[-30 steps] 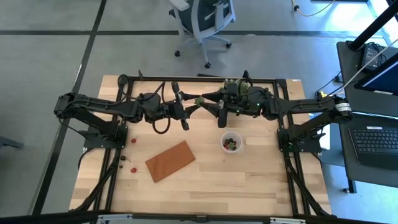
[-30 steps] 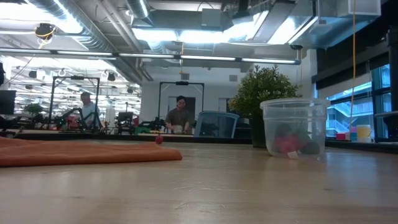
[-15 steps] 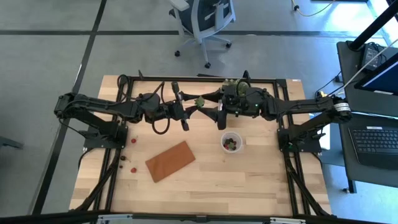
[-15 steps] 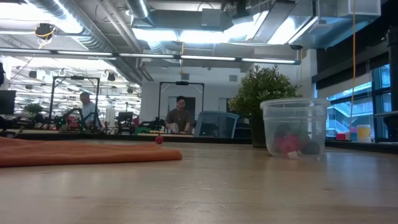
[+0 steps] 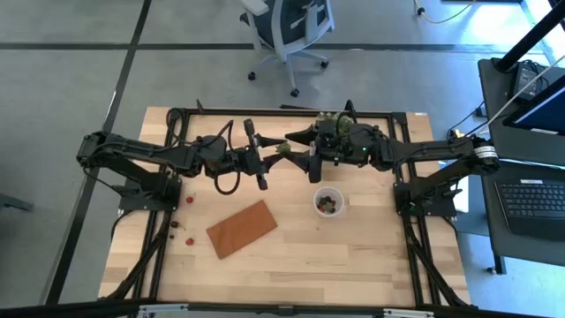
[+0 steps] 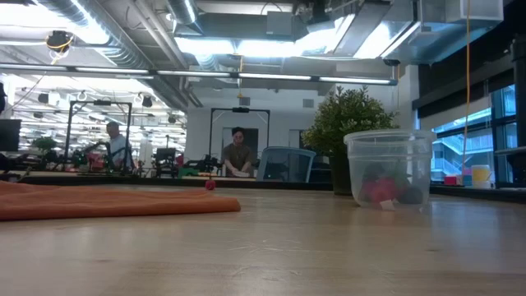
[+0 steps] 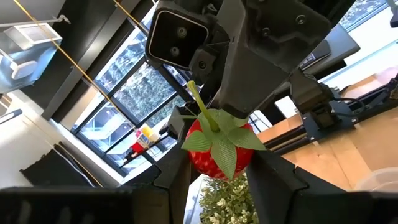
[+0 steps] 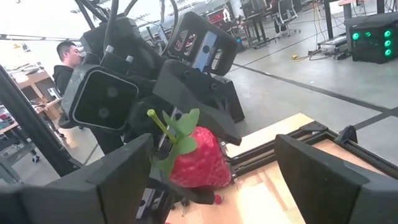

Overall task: Pick and placing Produce into tupperware
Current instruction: Put the red strawberry into the transparent container

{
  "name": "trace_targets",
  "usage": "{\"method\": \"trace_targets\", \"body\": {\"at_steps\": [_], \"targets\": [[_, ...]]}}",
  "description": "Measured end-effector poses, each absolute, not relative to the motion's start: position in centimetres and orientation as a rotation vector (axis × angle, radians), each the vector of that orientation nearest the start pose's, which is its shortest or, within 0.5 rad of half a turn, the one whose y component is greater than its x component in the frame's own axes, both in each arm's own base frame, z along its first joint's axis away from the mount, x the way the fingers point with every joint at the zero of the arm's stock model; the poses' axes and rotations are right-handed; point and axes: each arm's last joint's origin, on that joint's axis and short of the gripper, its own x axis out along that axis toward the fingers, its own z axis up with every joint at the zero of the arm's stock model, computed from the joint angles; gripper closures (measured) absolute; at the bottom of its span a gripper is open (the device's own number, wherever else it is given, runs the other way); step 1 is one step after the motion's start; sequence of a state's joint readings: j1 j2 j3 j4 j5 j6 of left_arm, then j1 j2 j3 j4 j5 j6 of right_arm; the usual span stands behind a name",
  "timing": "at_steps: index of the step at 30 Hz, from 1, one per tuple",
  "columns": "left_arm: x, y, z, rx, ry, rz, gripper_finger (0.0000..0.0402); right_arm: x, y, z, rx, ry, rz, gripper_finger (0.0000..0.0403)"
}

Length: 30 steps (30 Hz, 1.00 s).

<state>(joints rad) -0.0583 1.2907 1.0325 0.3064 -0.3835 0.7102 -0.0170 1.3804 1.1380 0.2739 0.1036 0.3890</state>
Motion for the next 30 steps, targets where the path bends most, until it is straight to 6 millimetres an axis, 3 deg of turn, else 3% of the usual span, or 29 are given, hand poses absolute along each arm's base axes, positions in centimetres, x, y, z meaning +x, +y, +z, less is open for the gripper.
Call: {"method": "trace_targets", "body": {"at_steps": [17,24,30], "targets": [[29.43,-0.61,36.01,0.702,0.017,0.266,0.0269,32.58,-0.75,36.04,0.441,-0.055,-0.081,0.0078],[29.43,-0.64,35.98,0.72,0.022,0.264,0.0269,32.58,-0.77,36.27,0.433,-0.079,-0.076,0.0128],[29.44,-0.46,35.93,0.764,0.035,0.273,0.0269,32.58,-0.73,36.21,0.428,-0.072,-0.074,0.0199]]}}
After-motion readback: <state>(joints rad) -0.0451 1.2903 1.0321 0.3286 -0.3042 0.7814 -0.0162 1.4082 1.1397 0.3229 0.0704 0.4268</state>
